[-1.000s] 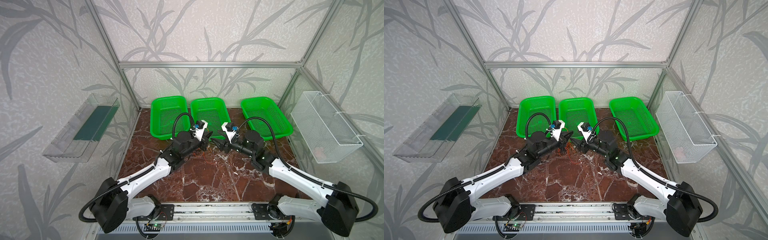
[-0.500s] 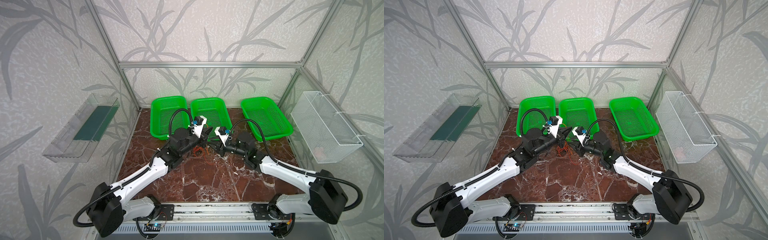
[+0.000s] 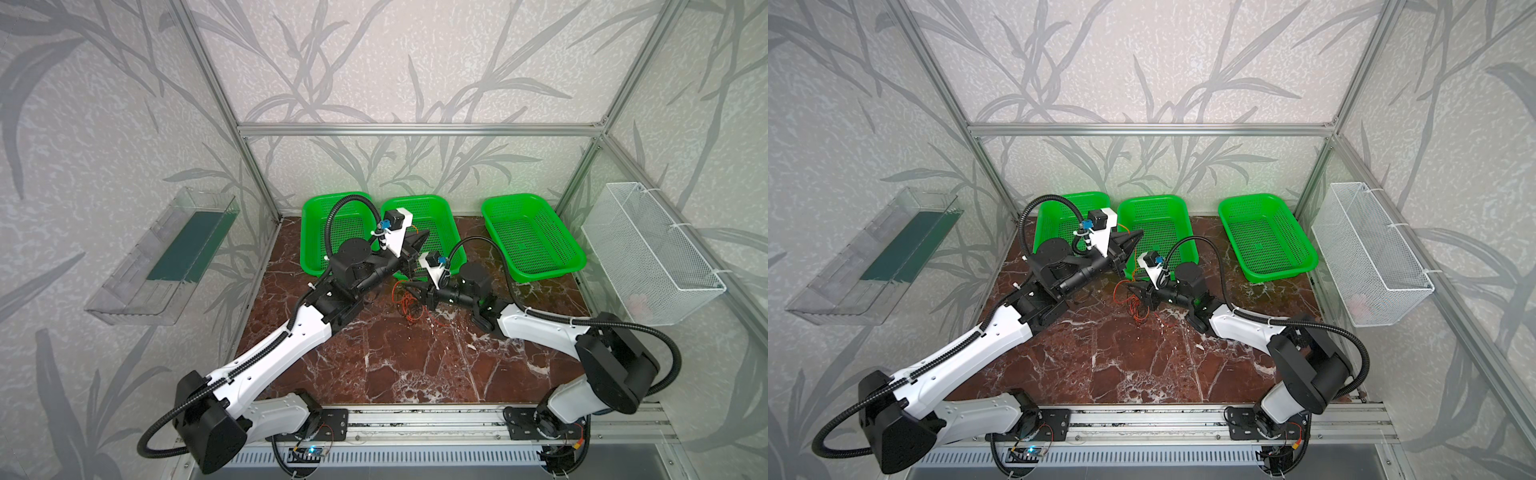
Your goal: Untangle the cables
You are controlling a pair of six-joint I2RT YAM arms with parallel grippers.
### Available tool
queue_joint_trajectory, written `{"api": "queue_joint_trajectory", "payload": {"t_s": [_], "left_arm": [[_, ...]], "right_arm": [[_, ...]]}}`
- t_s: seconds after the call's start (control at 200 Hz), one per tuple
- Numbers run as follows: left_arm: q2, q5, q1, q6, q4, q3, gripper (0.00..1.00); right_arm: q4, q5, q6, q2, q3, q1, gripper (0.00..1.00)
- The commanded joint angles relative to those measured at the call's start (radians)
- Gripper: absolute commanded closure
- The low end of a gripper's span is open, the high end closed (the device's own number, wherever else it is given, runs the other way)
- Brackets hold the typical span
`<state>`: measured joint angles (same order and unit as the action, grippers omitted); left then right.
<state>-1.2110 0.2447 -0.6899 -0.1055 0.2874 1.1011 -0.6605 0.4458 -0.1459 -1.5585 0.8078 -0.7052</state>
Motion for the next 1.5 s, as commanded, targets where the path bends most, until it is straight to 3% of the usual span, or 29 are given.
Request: {"api": "queue_joint_trajectory", "payload": {"t_s": [0.0,0.35,0.92,1.344,1.494], "left_arm": [[-0.023,0.024,-0.010,0.002,-0.016,0.088,1.00],[-0.072,0.014,-0.014,-0.026,-0.056,0.258,1.00],[-0.135,-0.042,-0.013,0.001,-0.102,0.527,1.00],[-0.242,-0.052,-0.008,0.002,-0.175,0.795,1.00],[-0.239,-0.057,-0.004,0.003,-0.177,0.795,1.00]], "right_arm": [[-0.070,-0.028,-0.031,-0.023,0.040,-0.008,0.65],[0.056,-0.118,0.027,-0.031,0.023,-0.008,0.69],[0.150,-0.288,0.025,-0.089,0.001,0.009,0.55],[0.214,-0.323,0.005,-0.116,0.024,0.060,0.51],[0.223,-0.326,0.002,-0.103,0.015,0.080,0.57]]}}
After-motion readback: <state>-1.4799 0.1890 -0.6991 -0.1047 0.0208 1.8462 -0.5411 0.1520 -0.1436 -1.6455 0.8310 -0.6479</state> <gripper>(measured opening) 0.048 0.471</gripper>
